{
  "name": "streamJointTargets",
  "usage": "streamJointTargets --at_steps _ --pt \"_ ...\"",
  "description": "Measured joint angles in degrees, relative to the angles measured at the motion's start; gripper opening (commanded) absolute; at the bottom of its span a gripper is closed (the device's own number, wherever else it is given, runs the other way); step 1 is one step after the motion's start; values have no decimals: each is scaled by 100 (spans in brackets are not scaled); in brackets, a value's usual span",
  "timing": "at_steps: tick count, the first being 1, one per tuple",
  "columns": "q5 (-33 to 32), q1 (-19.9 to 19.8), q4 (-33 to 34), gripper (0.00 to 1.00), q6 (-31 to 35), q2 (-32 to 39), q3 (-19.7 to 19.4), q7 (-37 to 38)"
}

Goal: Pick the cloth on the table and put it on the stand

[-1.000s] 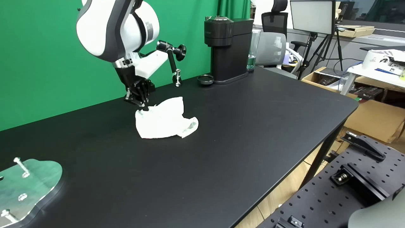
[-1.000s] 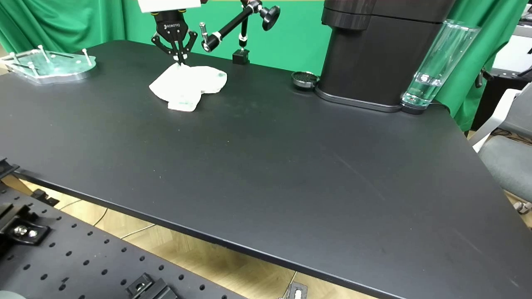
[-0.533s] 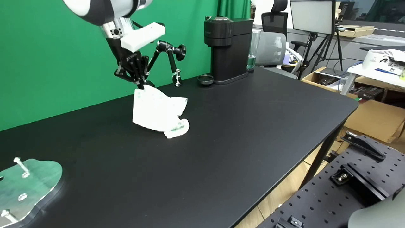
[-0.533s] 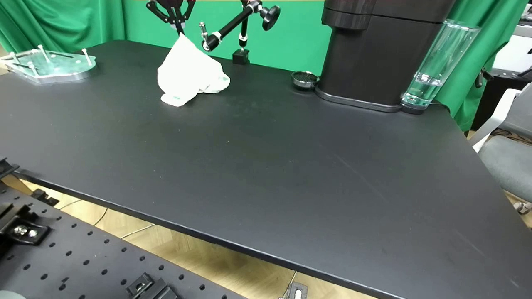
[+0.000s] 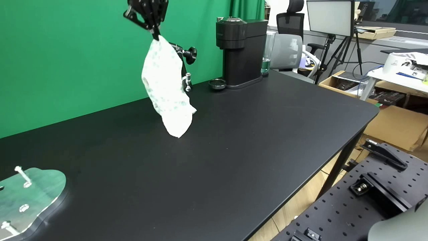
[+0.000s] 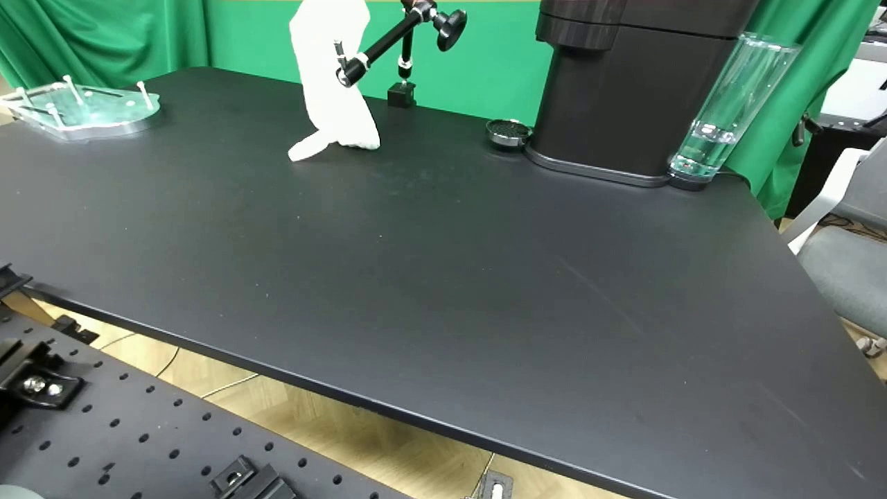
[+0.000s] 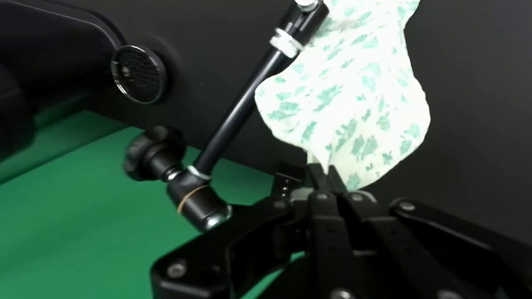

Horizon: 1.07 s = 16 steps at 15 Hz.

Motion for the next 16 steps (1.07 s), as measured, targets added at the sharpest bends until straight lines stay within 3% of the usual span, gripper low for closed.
streamJointTargets --at_steps 7,13,16 --pt "-824 -467 -1134 0 -235 -1712 -49 1503" --pt "-759 -1170 -2037 0 -202 -2406 54 1911" --pt "-226 -1381 -2345 0 247 -2319 65 2152"
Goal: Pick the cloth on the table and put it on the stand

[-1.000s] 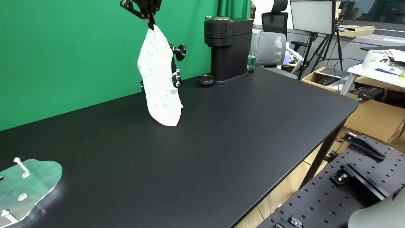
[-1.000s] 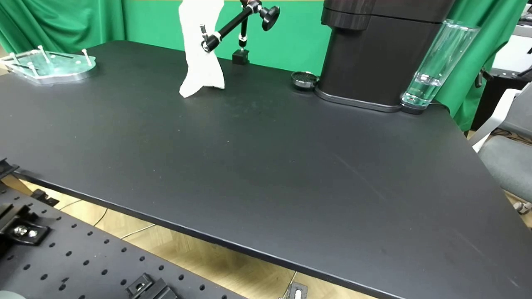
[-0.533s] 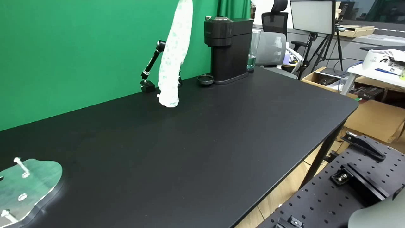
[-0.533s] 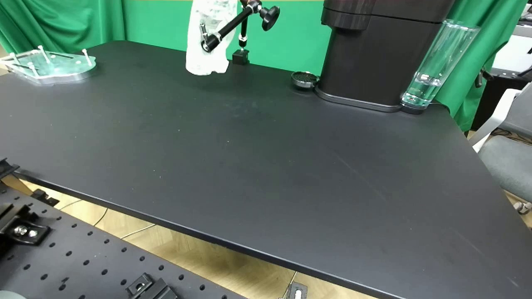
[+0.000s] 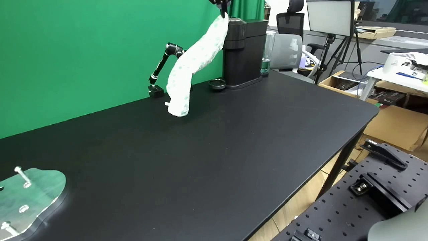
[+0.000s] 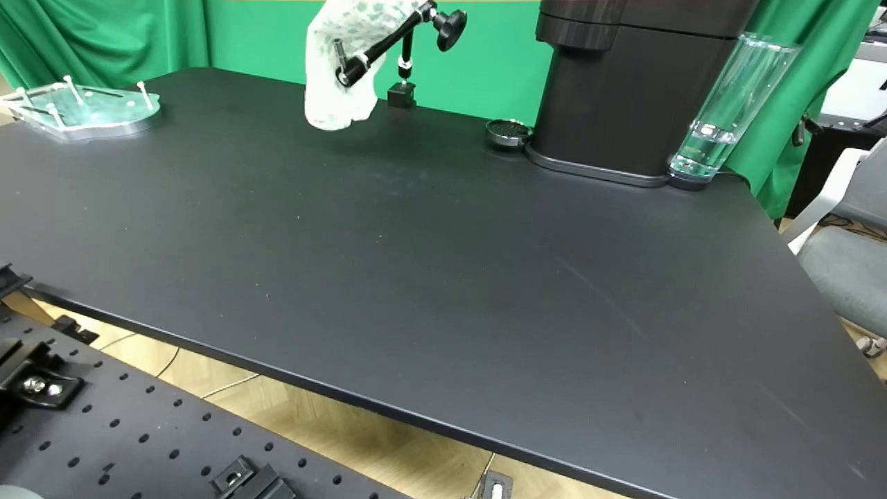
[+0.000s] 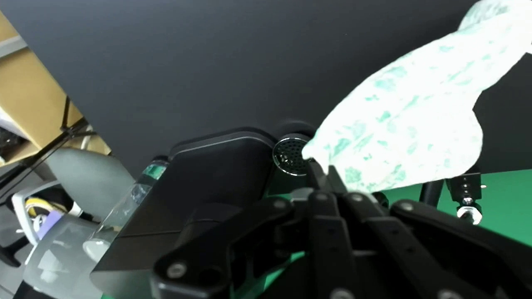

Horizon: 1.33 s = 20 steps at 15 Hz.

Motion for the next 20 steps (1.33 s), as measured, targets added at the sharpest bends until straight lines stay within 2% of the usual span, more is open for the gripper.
streamJointTargets --at_steps 2,7,13,14,15,20 --pt "200 -66 -42 0 424 191 20 255" --pt "205 -167 34 0 1434 629 24 866" --pt "146 -302 39 0 1931 972 -198 1222" --pt "155 -311 38 26 1983 1047 -252 1233" --pt "175 -315 37 27 2032 1118 -299 1235" --pt "790 -305 37 60 2048 1412 -350 1100"
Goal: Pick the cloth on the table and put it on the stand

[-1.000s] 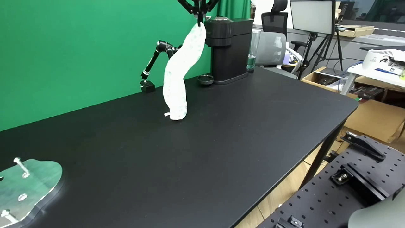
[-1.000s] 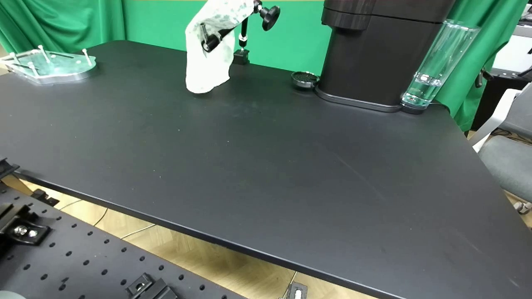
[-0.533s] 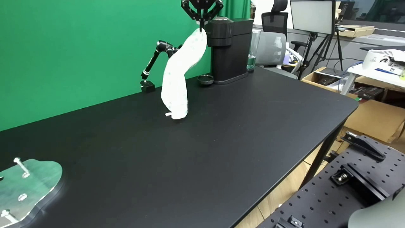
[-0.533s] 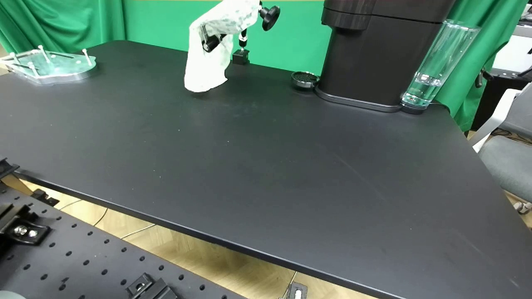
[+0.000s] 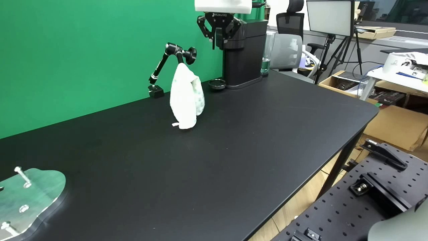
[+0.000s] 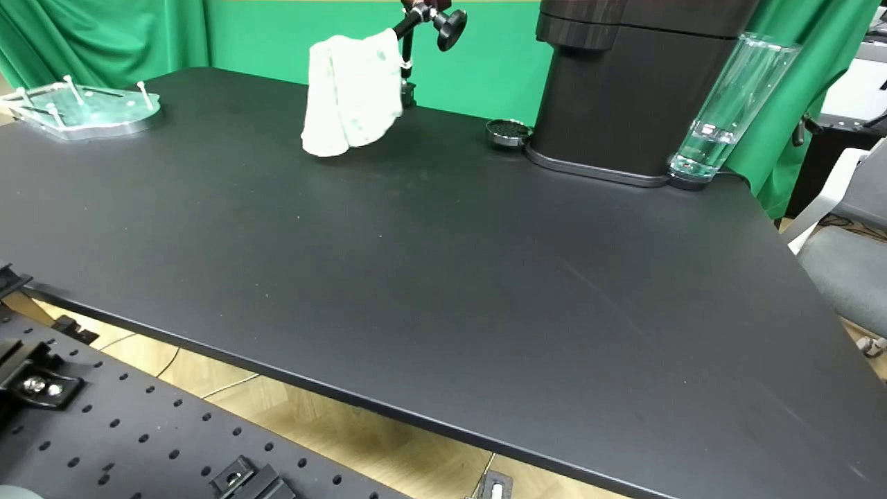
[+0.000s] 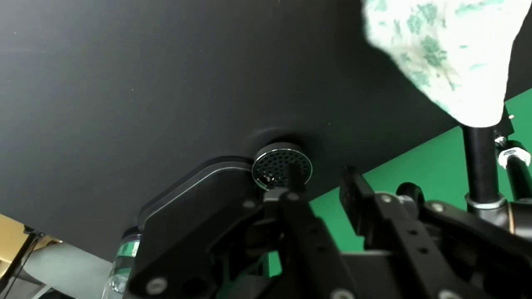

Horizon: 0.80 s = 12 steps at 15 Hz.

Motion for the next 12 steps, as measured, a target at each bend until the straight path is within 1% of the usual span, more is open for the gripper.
streamJointTargets --at_steps 4,6,7,10,12 --pt "352 57 -5 88 -12 59 3 -240" --pt "559 93 -13 100 -85 59 28 -508" --pt "763 107 -19 100 -191 58 67 -800" --pt "1598 134 -65 100 -594 54 278 -2095" --pt "2044 152 -82 100 -969 52 406 -2880"
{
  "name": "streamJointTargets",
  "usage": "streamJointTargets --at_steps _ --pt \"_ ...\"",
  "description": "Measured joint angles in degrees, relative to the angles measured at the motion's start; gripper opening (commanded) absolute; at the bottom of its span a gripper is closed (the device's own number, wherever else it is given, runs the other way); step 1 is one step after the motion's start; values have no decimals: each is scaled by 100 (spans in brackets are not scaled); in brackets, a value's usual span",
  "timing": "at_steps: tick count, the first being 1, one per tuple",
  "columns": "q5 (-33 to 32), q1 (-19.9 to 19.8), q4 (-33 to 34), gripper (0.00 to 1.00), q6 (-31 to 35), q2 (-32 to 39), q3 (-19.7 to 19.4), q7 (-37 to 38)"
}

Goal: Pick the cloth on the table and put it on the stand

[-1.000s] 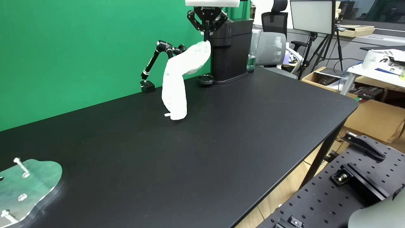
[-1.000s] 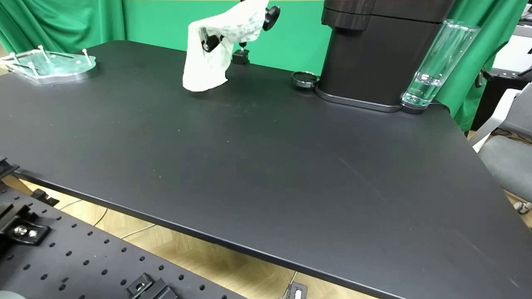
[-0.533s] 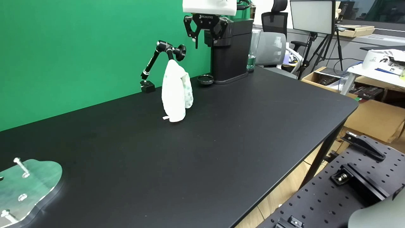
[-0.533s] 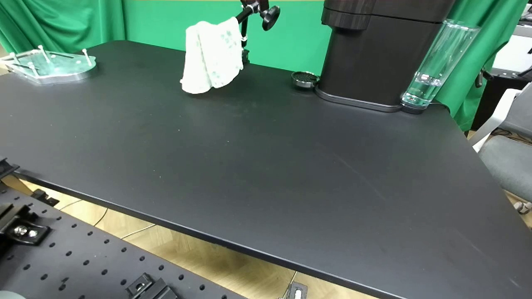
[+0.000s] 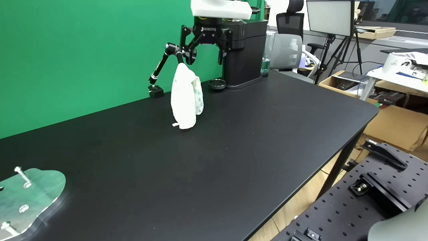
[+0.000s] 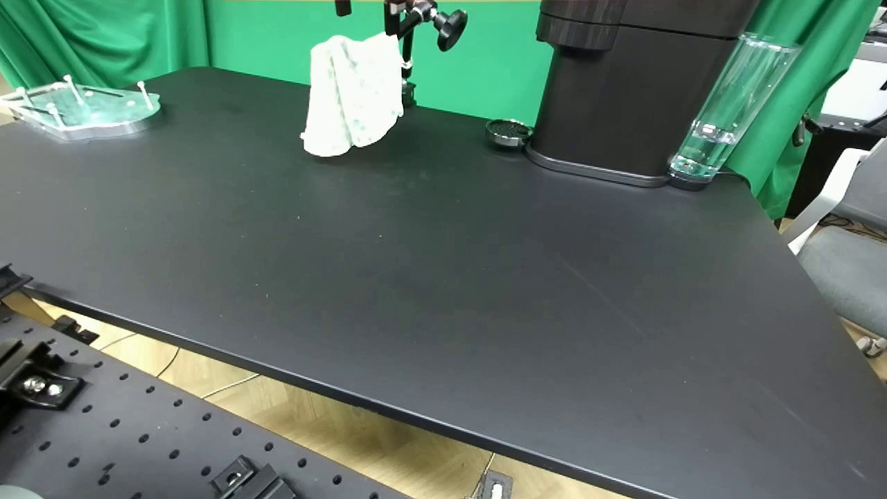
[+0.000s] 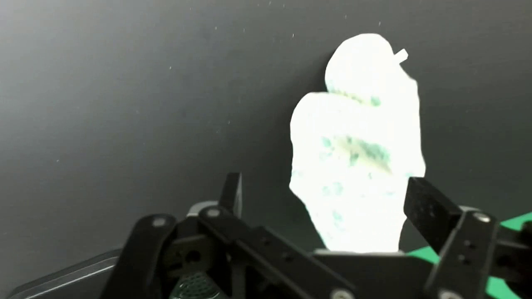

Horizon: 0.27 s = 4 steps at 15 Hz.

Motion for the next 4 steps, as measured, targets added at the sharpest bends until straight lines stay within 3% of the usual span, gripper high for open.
streamJointTargets --at_steps 4 --pt "423 39 4 100 -975 -32 175 -1202"
